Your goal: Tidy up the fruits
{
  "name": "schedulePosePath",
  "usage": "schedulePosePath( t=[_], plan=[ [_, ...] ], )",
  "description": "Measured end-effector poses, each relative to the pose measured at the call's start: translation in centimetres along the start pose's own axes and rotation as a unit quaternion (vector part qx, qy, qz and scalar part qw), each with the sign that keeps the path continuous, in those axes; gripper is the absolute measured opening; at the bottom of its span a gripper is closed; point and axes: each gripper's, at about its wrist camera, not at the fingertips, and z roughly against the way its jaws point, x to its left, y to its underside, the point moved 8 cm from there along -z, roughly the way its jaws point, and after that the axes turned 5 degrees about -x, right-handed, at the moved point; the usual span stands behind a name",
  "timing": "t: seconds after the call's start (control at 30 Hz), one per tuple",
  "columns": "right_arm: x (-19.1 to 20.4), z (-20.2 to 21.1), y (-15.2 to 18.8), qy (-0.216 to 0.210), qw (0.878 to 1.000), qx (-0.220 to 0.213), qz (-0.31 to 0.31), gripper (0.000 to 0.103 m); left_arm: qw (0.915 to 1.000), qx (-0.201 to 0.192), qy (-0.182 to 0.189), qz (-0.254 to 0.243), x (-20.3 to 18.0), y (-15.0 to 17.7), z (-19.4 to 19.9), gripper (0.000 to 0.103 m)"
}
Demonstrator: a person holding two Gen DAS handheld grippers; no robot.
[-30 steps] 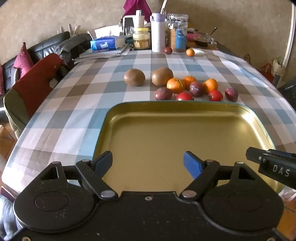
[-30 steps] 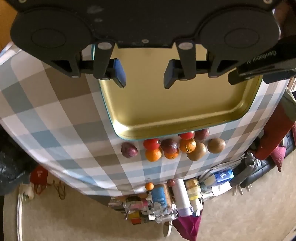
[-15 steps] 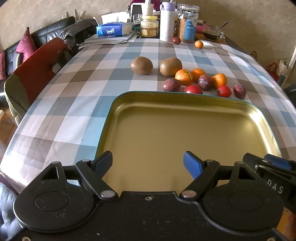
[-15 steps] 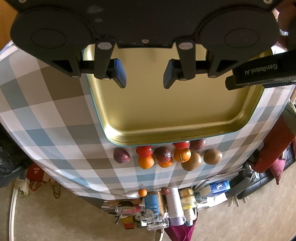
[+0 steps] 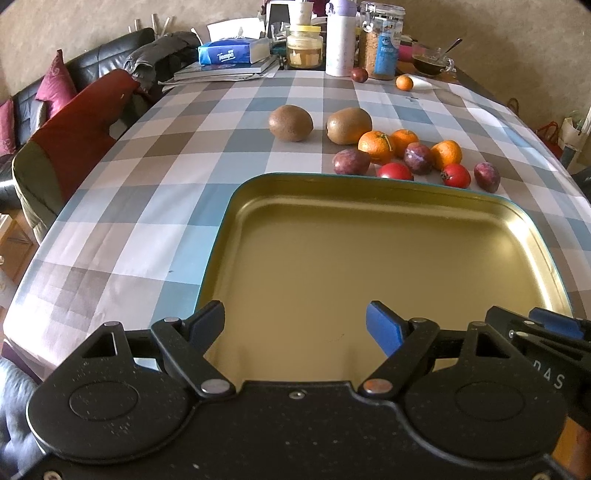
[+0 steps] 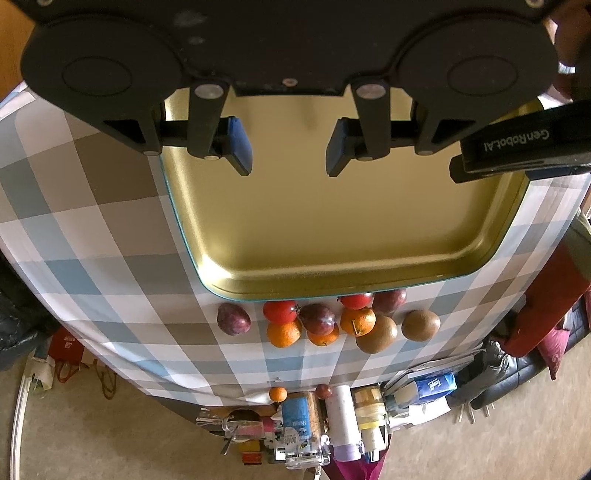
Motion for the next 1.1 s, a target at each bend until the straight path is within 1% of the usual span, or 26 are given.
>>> schedulePosePath(
  t=[1.1],
  plan=[
    [0.38,-0.34,-0.05,-0.006,1.0,0.007,0.009,0.048,0.9999,0.016,-0.002,-0.002,-0.09,0.38,-0.59,0.084]
  ],
)
